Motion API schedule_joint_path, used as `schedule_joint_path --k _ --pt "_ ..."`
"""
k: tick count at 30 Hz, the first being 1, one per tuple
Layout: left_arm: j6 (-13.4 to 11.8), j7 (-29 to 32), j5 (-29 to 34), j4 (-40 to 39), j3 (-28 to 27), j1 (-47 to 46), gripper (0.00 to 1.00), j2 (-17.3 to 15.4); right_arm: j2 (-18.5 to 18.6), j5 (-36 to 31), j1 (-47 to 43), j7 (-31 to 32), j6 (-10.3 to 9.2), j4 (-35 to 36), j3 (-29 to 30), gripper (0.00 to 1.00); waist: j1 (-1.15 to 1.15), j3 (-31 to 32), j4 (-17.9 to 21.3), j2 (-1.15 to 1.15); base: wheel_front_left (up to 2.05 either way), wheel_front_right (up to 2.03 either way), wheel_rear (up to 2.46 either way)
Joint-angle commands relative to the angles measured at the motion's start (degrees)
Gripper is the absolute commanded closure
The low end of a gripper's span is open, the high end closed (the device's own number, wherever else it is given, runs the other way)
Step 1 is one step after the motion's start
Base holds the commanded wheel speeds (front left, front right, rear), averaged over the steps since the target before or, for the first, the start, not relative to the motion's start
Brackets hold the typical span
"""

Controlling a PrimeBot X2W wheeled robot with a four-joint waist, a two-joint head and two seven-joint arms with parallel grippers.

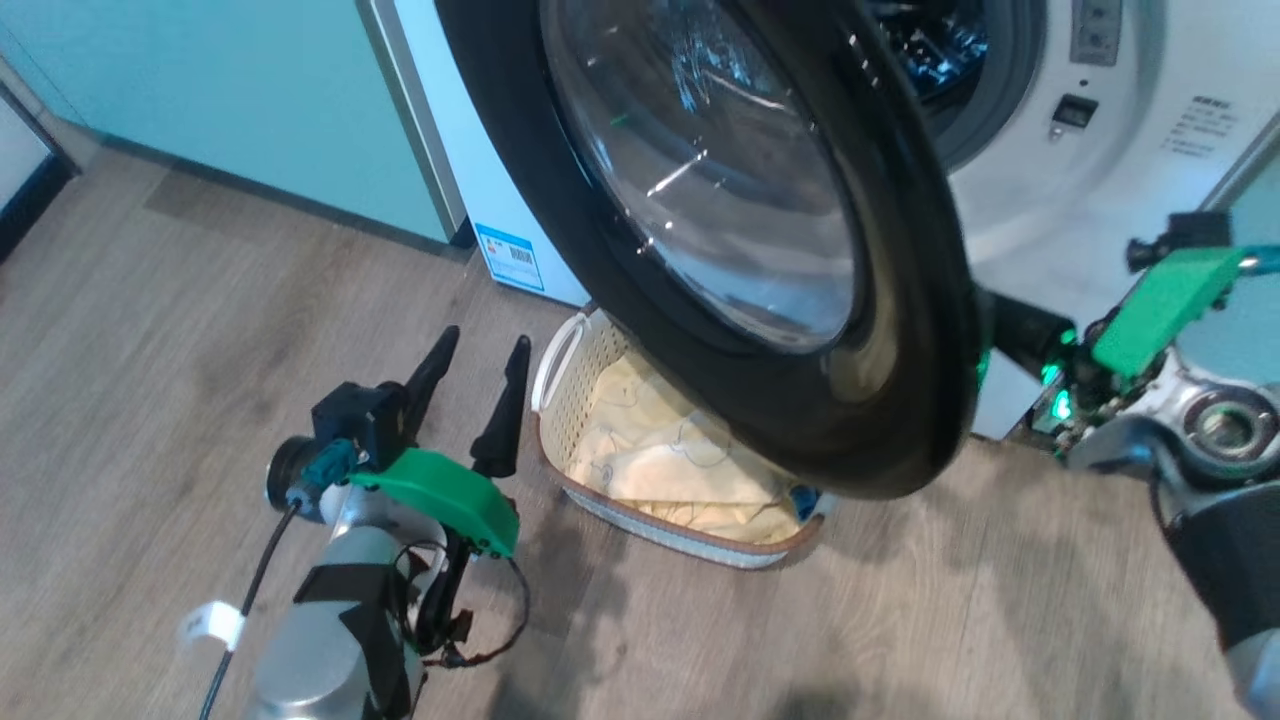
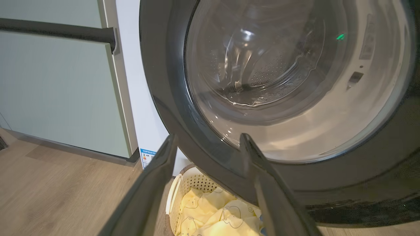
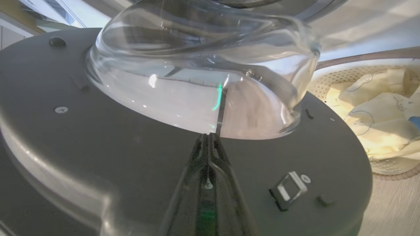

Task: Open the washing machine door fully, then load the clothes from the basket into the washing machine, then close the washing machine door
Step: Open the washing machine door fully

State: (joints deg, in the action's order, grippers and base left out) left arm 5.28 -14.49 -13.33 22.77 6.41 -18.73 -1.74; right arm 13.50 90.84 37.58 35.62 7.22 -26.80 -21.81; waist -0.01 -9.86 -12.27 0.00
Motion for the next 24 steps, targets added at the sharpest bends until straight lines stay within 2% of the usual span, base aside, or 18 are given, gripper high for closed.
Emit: schedule_joint_path --k 1,16,24 --pt "0.36 -0.51 0.72 -1.49 -2.57 -0.74 0.0 -1.2 -1.06 0.49 0.01 0.45 0.26 2.27 -0.48 1.0 0.01 0.95 -0.09 0.0 0.0 0.0 0.0" --pt "2.01 -0.51 2.91 0.59 -4.21 1.01 0.0 -1.45 -7.95 1.33 -5.76 2.45 0.26 1.82 -3.2 1.0 0.01 6.41 -1.22 0.0 0.0 0.0 0.0" --pt "2.15 -0.51 3.02 0.88 -4.22 1.32 0.0 -1.39 -9.95 2.0 -8.06 2.43 0.26 1.14 -4.73 1.0 0.01 7.17 -2.18 0.0 0.0 0.0 0.0"
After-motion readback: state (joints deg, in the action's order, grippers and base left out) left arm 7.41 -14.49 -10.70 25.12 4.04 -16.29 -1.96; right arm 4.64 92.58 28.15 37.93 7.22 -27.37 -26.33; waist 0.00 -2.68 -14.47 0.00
